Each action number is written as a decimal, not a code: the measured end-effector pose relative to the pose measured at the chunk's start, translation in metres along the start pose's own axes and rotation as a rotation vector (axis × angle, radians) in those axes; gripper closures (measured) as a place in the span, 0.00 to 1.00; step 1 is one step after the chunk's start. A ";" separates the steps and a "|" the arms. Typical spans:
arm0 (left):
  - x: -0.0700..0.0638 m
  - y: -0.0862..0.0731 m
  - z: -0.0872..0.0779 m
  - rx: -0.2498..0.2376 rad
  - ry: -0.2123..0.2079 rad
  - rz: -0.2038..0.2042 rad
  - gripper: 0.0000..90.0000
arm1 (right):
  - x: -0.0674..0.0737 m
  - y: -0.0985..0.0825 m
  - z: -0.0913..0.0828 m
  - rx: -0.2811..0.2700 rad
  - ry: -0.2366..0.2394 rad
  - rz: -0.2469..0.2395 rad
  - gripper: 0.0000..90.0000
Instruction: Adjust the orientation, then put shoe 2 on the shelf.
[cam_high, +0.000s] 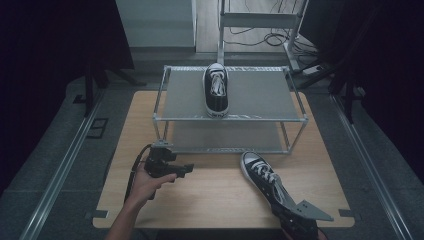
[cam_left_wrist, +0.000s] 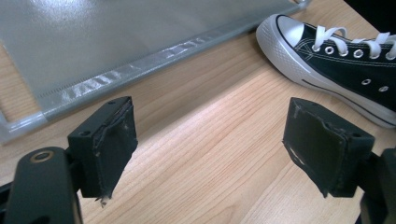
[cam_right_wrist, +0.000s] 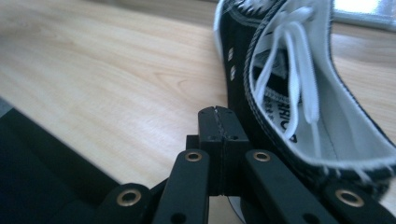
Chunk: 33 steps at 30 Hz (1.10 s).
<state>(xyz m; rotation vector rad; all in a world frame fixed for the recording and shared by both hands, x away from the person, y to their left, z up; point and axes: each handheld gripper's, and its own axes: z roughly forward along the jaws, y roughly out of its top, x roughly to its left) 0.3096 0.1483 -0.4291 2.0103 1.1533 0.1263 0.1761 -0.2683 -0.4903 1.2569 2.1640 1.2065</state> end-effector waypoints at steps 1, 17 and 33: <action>0.000 -0.001 0.001 0.001 -0.001 -0.002 0.19 | -0.003 0.001 0.000 -0.004 -0.001 0.006 1.00; 0.005 -0.019 0.015 0.026 -0.021 -0.036 0.19 | -0.001 0.050 -0.023 -0.144 0.070 -0.064 0.46; 0.010 -0.037 0.031 0.058 -0.034 -0.063 0.20 | -0.036 0.105 0.025 0.082 0.110 -0.036 0.26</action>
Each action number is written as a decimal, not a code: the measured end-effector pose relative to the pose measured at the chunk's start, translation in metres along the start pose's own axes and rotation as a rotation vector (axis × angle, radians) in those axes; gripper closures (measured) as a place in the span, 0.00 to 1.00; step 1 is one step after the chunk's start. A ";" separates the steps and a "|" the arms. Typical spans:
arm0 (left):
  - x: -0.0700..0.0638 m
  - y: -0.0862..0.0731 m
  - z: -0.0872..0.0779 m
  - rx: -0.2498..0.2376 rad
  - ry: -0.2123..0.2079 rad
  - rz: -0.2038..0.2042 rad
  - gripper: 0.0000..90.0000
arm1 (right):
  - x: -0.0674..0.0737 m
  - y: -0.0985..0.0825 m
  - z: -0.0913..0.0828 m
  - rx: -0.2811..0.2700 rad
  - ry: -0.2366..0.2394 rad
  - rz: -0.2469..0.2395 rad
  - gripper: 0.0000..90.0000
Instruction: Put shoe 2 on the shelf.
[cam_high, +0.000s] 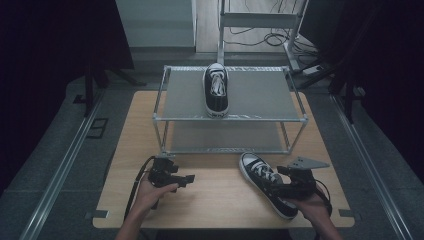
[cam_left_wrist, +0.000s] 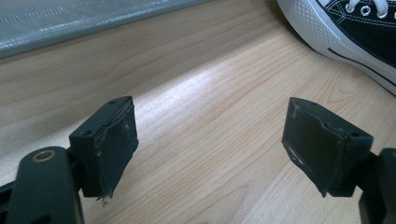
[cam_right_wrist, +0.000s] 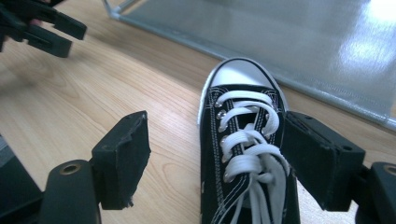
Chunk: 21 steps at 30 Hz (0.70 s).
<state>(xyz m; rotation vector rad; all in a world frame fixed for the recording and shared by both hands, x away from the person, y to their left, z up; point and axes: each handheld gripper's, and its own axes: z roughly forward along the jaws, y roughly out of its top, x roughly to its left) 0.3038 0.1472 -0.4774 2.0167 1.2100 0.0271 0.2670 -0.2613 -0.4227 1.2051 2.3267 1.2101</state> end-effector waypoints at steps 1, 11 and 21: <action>0.000 -0.001 0.001 0.001 0.001 0.000 0.20 | -0.002 0.001 0.002 0.013 -0.002 0.001 0.26; 0.002 -0.004 0.004 0.017 0.001 -0.006 0.20 | -0.016 0.004 0.024 0.139 -0.043 0.024 0.21; 0.001 -0.004 0.005 0.018 -0.003 -0.008 0.20 | -0.018 0.002 0.045 0.305 -0.111 0.003 0.14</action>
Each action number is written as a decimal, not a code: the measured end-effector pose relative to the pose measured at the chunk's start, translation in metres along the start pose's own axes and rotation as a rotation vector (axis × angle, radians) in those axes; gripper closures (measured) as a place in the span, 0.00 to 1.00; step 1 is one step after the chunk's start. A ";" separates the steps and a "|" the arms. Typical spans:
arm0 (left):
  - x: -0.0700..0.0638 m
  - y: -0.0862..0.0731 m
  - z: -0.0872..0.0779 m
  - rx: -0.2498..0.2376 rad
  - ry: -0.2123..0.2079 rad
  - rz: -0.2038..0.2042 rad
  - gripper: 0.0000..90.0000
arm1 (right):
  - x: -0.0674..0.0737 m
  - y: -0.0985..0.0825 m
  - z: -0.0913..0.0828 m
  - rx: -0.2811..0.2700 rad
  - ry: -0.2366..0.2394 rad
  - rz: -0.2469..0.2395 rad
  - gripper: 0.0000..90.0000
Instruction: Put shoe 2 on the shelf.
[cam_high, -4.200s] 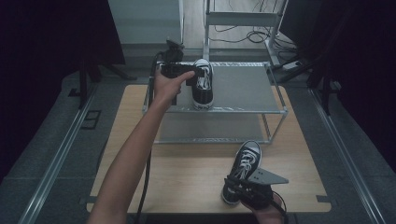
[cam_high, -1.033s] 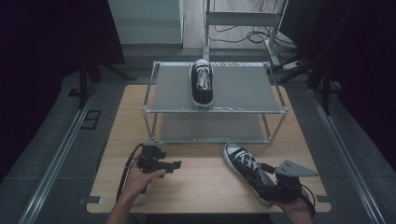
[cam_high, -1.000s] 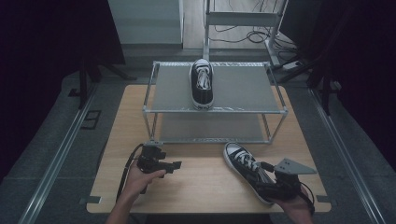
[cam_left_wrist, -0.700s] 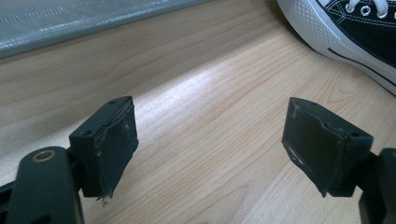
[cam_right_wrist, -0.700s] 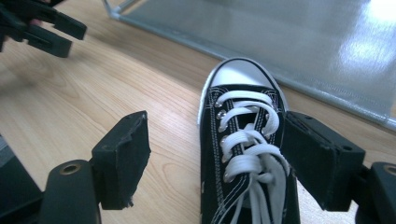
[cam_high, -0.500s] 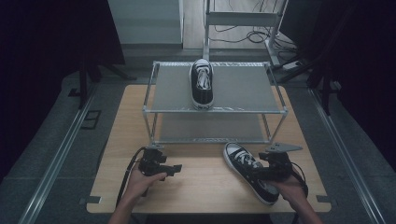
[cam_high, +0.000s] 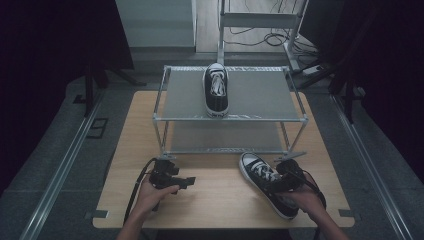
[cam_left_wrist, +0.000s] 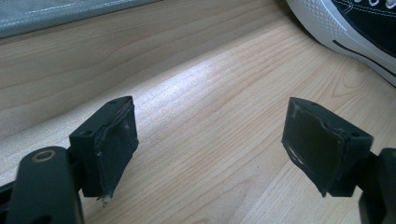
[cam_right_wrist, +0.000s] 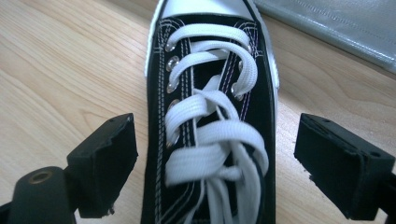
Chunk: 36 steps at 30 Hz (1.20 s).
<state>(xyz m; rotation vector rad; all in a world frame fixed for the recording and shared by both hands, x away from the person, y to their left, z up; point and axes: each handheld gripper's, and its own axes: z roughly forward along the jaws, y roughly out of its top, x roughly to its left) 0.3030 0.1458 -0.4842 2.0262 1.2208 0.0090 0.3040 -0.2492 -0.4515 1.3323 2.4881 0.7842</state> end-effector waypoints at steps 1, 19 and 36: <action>0.000 0.000 0.000 0.000 0.001 0.000 0.20 | 0.000 0.002 0.003 0.020 -0.003 -0.005 0.14; 0.001 0.000 -0.002 -0.005 0.000 -0.003 0.20 | 0.008 0.009 0.033 0.272 -0.055 -0.043 0.13; 0.002 -0.003 -0.002 -0.006 0.002 -0.017 0.20 | 0.004 0.012 0.017 0.218 0.003 -0.034 0.18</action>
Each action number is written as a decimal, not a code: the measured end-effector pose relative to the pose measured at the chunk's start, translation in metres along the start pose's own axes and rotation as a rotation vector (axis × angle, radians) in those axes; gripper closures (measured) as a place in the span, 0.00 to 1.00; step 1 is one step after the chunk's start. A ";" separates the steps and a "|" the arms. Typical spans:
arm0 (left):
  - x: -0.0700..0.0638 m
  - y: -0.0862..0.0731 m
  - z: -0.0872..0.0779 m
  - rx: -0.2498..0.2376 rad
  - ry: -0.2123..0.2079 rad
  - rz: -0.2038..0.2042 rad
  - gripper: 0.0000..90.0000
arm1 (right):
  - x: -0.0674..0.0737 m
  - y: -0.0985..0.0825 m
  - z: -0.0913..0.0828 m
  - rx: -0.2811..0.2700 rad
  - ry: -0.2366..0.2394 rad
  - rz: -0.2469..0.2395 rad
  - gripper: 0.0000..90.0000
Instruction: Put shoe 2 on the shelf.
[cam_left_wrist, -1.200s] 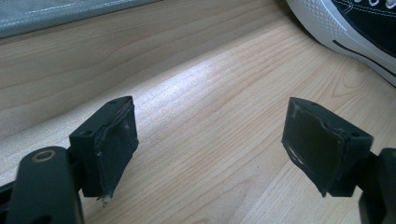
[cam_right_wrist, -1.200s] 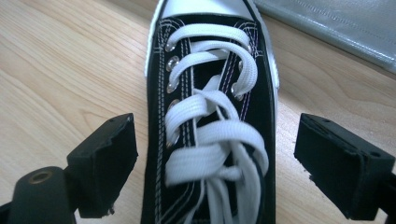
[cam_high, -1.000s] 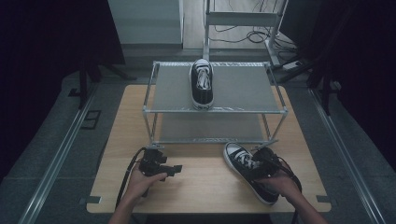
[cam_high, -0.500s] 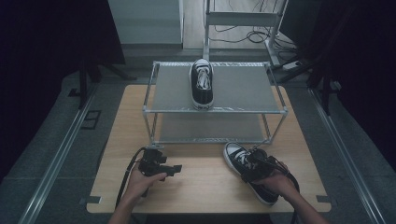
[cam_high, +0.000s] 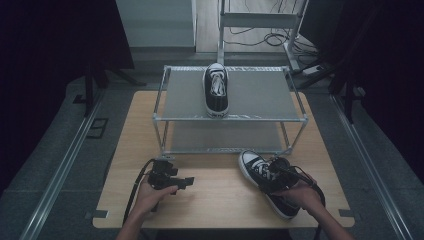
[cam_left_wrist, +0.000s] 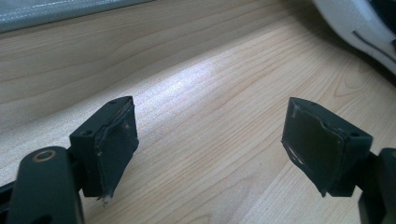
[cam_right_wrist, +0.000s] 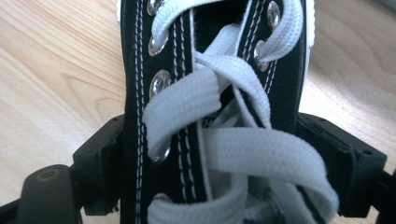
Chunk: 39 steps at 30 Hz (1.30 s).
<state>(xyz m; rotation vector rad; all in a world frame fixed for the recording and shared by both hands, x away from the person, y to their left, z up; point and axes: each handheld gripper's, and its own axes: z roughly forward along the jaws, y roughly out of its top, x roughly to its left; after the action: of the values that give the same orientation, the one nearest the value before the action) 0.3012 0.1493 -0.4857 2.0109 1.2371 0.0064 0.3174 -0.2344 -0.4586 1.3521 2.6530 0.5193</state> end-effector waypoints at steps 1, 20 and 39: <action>0.000 0.000 0.000 -0.001 -0.001 0.001 0.20 | 0.000 0.000 -0.003 -0.008 0.007 -0.003 0.18; 0.002 -0.001 -0.001 -0.006 0.001 -0.021 0.20 | 0.006 0.020 -0.071 -0.151 0.089 -0.020 0.18; 0.003 -0.001 0.000 -0.005 -0.008 -0.026 0.20 | 0.014 0.045 -0.116 -0.244 0.108 -0.010 0.18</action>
<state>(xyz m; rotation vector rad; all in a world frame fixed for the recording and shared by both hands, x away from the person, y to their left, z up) 0.3019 0.1519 -0.4870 1.9886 1.2564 -0.0107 0.3137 -0.2277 -0.3340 1.2715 2.5707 0.9056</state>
